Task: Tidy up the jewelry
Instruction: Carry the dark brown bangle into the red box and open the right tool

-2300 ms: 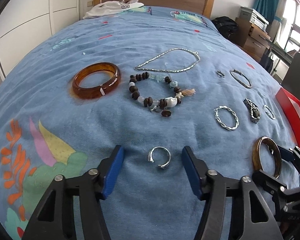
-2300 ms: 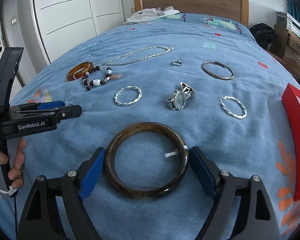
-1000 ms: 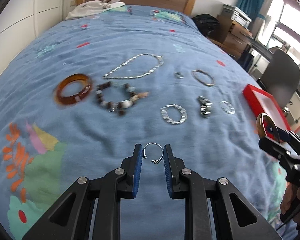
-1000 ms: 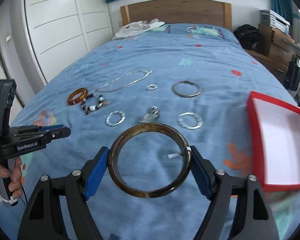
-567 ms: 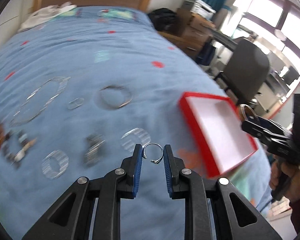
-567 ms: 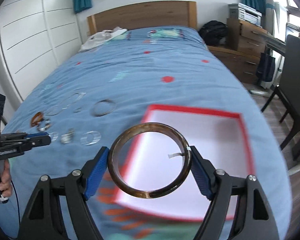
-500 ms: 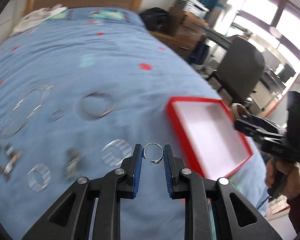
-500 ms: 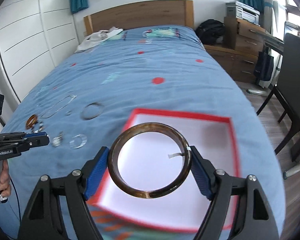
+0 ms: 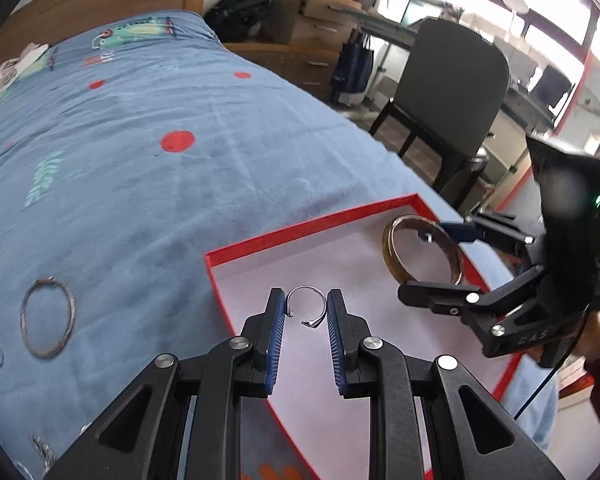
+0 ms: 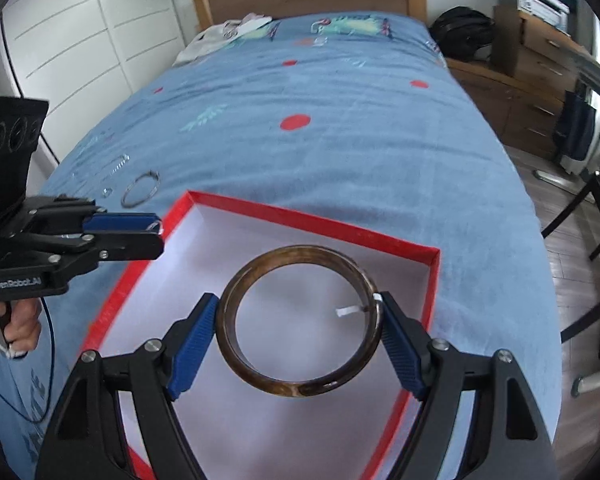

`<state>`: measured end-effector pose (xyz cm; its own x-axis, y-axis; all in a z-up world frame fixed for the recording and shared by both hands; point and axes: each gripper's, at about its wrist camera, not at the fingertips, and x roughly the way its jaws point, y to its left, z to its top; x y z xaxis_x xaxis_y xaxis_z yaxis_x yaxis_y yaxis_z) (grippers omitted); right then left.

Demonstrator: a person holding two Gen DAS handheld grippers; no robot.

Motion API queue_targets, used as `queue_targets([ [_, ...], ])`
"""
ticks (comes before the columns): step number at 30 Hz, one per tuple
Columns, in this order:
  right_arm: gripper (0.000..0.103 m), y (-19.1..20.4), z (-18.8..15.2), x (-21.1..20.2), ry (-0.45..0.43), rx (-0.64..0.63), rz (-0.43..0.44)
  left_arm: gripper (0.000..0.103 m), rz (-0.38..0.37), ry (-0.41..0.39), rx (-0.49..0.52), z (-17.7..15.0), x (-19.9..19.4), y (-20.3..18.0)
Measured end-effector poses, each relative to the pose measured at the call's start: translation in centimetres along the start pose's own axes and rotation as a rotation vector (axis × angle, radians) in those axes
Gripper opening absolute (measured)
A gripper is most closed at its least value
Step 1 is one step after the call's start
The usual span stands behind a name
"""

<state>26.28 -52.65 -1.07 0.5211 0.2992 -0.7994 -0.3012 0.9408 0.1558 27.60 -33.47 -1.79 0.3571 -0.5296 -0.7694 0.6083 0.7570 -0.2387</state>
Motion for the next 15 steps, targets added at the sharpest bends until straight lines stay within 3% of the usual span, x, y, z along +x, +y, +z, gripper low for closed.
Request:
queue_targets([
  [5, 0.077, -0.3, 0.7, 1.5, 0.048, -0.077, 0.019, 0.021, 0.015, 0.047, 0.036, 0.1, 2.0, -0.3],
  [15, 0.078, 1.2, 0.5, 3.6, 0.162, -0.277, -0.064, 0.022, 0.089, 0.103, 0.073, -0.3, 3.9, -0.4],
])
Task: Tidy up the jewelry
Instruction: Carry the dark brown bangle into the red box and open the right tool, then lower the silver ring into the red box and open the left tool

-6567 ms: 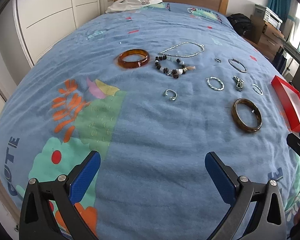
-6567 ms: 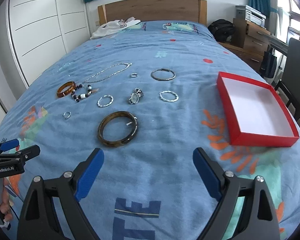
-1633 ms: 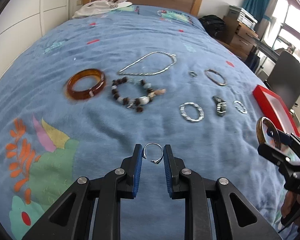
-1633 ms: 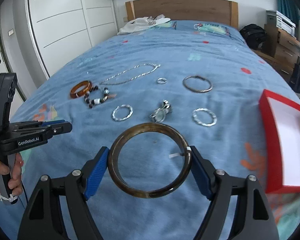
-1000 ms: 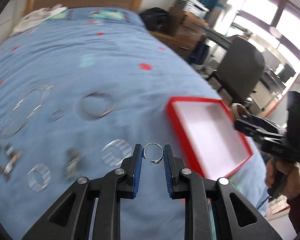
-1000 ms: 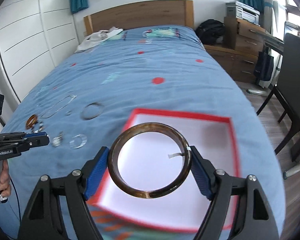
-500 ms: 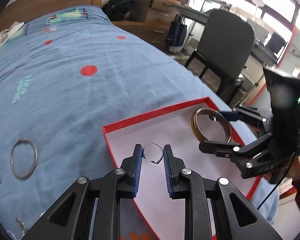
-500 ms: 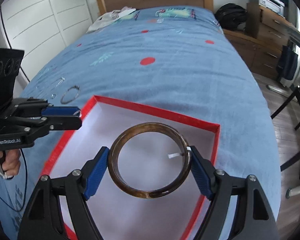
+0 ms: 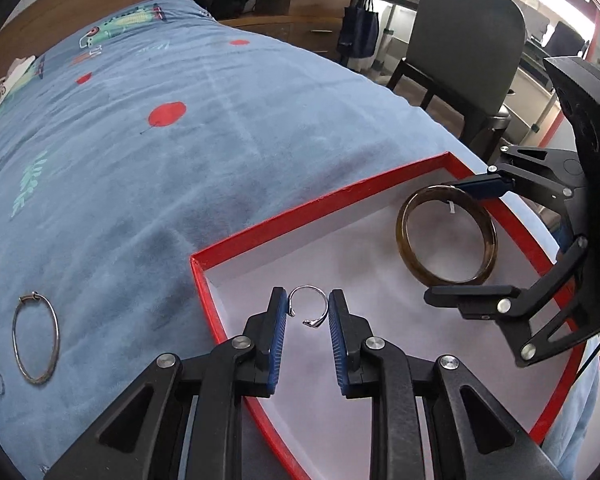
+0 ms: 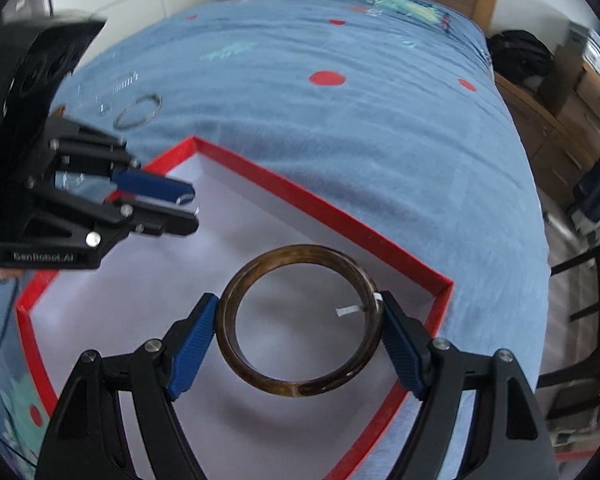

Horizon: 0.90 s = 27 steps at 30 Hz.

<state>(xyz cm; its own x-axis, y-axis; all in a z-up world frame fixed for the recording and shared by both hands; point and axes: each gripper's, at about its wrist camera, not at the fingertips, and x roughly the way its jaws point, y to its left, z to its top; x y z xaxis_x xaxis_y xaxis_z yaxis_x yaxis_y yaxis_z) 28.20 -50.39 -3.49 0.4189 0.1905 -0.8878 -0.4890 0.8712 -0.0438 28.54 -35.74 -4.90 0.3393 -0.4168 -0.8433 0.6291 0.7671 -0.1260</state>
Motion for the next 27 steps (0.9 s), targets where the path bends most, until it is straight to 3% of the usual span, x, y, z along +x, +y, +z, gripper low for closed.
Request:
queue_targets([
  [11, 0.079, 0.6, -0.1, -0.2, 0.006, -0.039, -0.028, 0.022, 0.015, -0.009, 0.013, -0.3, 0.1, -0.1],
  [15, 0.079, 0.7, -0.2, -0.3, -0.014, -0.032, -0.028, 0.022, 0.060, -0.022, 0.001, -1.0, -0.4, 0.4],
  [17, 0.079, 0.8, -0.3, -0.5, -0.030, -0.017, -0.014, 0.022, 0.038, -0.019, -0.005, -1.5, -0.7, 0.8],
  [20, 0.079, 1.6, -0.1, -0.4, -0.031, -0.026, -0.013, 0.022, 0.074, -0.008, 0.041, -2.2, -1.0, 0.5],
  [27, 0.079, 3.5, -0.3, -0.5, -0.037, -0.038, 0.001, 0.022, 0.050, 0.005, 0.018, -3.6, -2.2, 1.8],
])
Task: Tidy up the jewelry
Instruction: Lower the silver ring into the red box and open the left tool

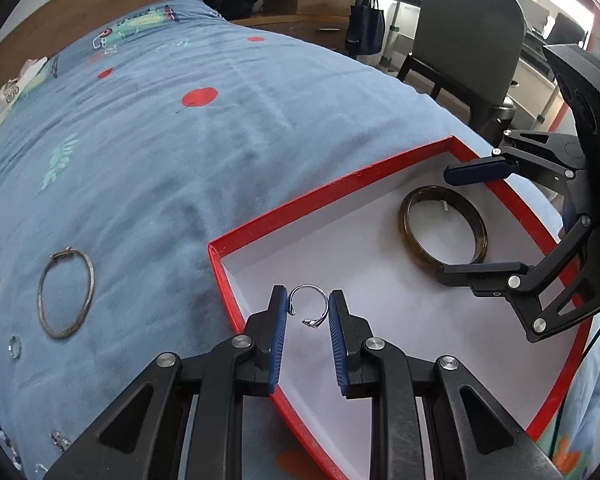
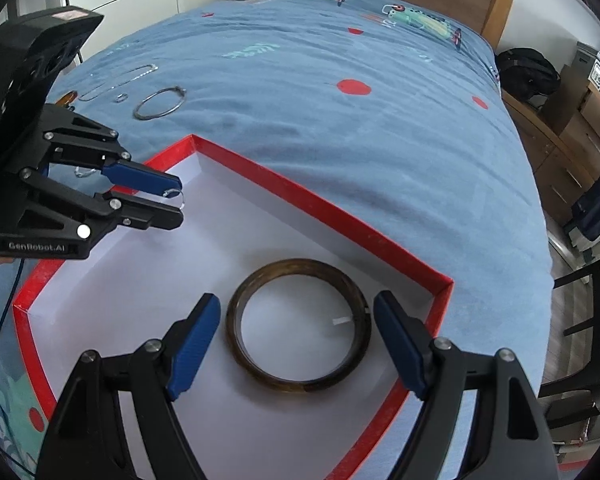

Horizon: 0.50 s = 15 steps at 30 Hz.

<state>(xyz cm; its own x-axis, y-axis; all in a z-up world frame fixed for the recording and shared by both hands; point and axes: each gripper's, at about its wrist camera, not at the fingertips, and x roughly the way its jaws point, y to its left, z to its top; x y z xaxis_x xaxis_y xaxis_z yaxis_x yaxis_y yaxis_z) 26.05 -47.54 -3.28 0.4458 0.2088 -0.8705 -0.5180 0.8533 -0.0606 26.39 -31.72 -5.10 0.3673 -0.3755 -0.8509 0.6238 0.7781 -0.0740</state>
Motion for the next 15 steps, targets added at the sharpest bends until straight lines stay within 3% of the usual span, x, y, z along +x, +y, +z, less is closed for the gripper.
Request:
queue_targets([
  [6, 0.079, 2.2, 0.1, -0.1, 0.005, -0.022, 0.034, 0.022, -0.014, 0.005, -0.032, -1.7, -1.3, 1.4],
  [15, 0.079, 3.8, 0.5, -0.1, 0.042, -0.059, -0.003, 0.024, -0.046, 0.000, -0.029, -2.0, -2.4, 1.6],
])
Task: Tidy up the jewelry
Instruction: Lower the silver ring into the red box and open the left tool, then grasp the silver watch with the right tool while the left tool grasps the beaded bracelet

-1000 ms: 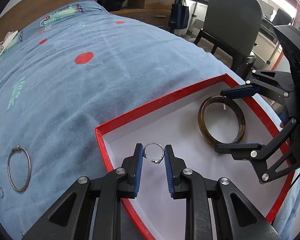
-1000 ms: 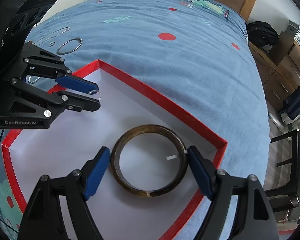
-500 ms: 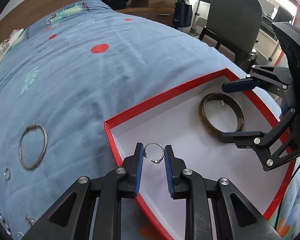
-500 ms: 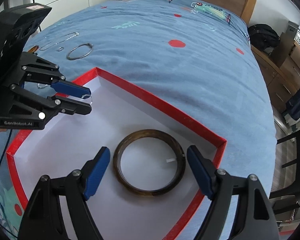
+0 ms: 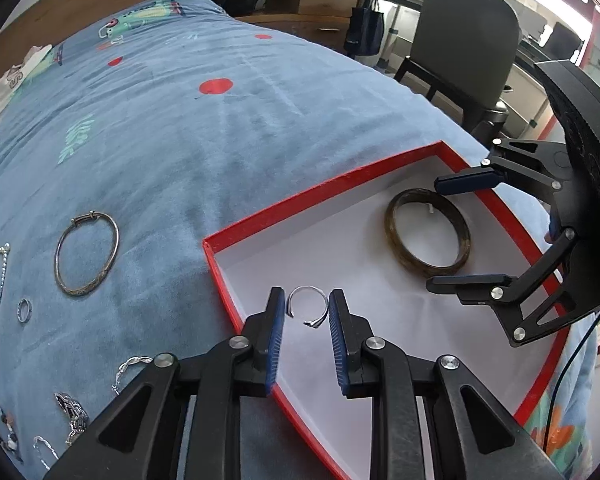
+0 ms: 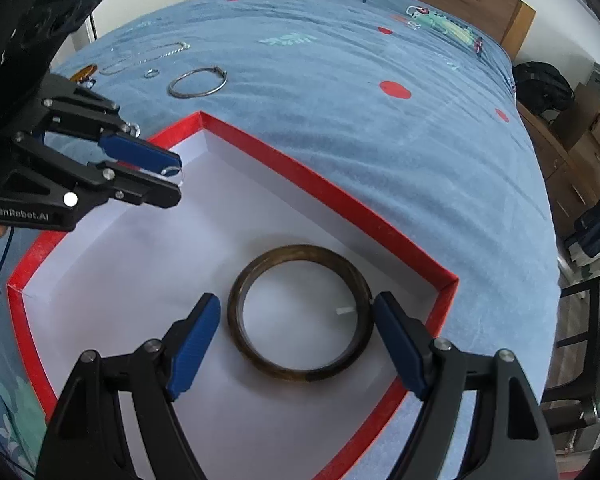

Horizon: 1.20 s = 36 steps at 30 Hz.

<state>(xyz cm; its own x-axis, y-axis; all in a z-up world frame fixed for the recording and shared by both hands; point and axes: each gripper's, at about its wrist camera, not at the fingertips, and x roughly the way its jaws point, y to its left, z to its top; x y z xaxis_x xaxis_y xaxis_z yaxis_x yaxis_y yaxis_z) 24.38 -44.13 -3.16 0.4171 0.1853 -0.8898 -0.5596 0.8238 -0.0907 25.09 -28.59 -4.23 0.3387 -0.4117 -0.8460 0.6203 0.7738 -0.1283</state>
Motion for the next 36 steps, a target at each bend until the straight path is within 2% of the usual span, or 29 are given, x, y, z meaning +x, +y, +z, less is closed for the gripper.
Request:
queue_targets([
  [2, 0.079, 0.0, 0.0, -0.2, 0.003, 0.006, 0.005, 0.030, -0.008, -0.008, 0.006, 0.0, -0.3, -0.1],
  [4, 0.079, -0.2, 0.0, -0.5, 0.001, 0.017, 0.010, 0.044, -0.011, -0.022, 0.007, -0.3, -1.0, -0.2],
  [6, 0.079, -0.3, 0.0, -0.8, -0.001, 0.028, 0.009, 0.053, -0.025, -0.038, 0.009, -0.4, -1.6, -0.5],
  [11, 0.079, -0.4, 0.0, -2.0, -0.009, 0.048, -0.011, 0.059, -0.040, -0.061, 0.003, -0.8, -3.1, -0.7],
  [12, 0.079, -0.4, -0.1, -2.5, -0.012, 0.054, -0.016, 0.063, -0.028, -0.065, 0.000, -1.0, -3.5, -0.5],
  [17, 0.079, -0.4, -0.7, -5.4, -0.019, 0.086, -0.050, 0.063, 0.014, -0.083, -0.031, -2.8, -6.4, 1.2],
  [22, 0.079, 0.5, -1.8, -10.3, -0.030, 0.125, -0.108, 0.065, 0.081, -0.100, -0.080, -6.6, -11.3, 4.2],
  [26, 0.079, 2.2, -2.3, -14.9, -0.070, 0.163, -0.147, 0.071, 0.186, -0.124, -0.143, -11.5, -16.9, 7.5],
  [29, 0.079, 4.0, -2.7, -17.9, -0.111, 0.196, -0.164, 0.073, 0.269, -0.137, -0.183, -15.2, -20.8, 9.7],
  [36, 0.079, 8.3, -2.9, -22.1, -0.192, 0.280, -0.189, 0.074, 0.390, -0.175, -0.288, -22.8, -27.8, 13.2],
])
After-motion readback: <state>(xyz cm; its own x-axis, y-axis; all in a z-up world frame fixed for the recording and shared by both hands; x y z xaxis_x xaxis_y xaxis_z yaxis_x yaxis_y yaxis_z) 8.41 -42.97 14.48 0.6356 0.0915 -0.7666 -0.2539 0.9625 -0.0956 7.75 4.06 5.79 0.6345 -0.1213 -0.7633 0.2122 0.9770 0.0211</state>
